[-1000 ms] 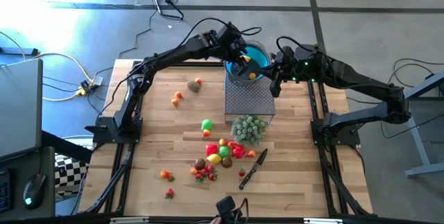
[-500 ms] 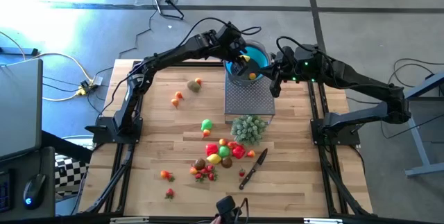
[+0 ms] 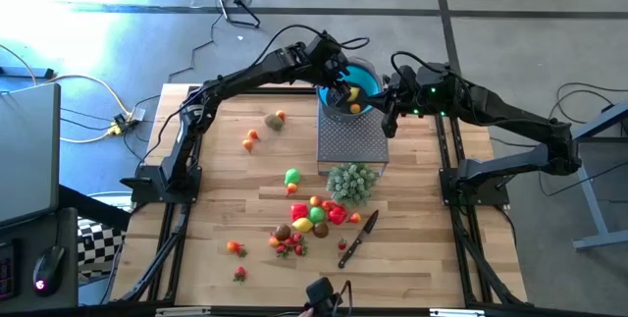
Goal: Pick & Place Fruit
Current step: Put the brown kiwi into the blue strainer bowl
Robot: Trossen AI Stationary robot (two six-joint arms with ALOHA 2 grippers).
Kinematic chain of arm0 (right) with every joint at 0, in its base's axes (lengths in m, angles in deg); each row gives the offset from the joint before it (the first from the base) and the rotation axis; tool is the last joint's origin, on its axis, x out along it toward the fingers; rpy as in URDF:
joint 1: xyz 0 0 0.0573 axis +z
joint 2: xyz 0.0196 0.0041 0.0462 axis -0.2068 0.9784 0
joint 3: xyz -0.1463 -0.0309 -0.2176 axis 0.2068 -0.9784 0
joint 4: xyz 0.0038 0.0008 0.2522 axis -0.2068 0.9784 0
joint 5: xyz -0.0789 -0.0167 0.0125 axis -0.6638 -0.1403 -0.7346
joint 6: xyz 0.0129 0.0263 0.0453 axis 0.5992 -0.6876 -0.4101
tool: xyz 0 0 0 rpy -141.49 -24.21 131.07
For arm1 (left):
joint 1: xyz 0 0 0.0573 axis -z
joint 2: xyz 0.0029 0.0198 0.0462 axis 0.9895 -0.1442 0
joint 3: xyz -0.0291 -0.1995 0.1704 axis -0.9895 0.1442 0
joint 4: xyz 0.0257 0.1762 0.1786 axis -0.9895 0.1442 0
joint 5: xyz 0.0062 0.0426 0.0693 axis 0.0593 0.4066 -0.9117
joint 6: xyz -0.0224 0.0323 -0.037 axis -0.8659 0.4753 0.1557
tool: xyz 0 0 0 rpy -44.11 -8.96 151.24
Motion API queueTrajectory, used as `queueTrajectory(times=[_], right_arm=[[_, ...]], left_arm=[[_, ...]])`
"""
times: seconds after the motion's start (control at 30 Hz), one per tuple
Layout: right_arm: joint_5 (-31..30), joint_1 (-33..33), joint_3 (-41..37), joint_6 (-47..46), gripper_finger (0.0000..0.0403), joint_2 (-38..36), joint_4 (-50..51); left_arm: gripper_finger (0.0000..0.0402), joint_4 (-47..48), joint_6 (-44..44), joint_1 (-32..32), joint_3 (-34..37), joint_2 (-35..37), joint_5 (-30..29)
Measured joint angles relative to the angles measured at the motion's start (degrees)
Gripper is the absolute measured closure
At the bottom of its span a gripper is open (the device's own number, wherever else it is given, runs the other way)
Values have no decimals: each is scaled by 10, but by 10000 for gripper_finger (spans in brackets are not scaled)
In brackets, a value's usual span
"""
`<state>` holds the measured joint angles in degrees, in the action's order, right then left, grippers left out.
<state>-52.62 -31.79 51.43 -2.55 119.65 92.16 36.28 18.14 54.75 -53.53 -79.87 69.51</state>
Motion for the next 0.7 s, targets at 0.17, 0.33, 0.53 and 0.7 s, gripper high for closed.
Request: queueTrajectory(times=[0.17, 0.33, 0.53, 0.7], right_arm=[[0, 0, 0, 0, 401, 0, 0], [0, 0, 0, 0, 401, 0, 0], [0, 0, 0, 0, 401, 0, 0], [0, 0, 0, 0, 401, 0, 0]], left_arm=[[160, 0, 0, 0, 0, 0, 0], [160, 0, -2, 0, 0, 0, 0], [160, -2, 0, 0, 0, 0, 0], [160, -19, 0, 0, -1, 7, 3]])
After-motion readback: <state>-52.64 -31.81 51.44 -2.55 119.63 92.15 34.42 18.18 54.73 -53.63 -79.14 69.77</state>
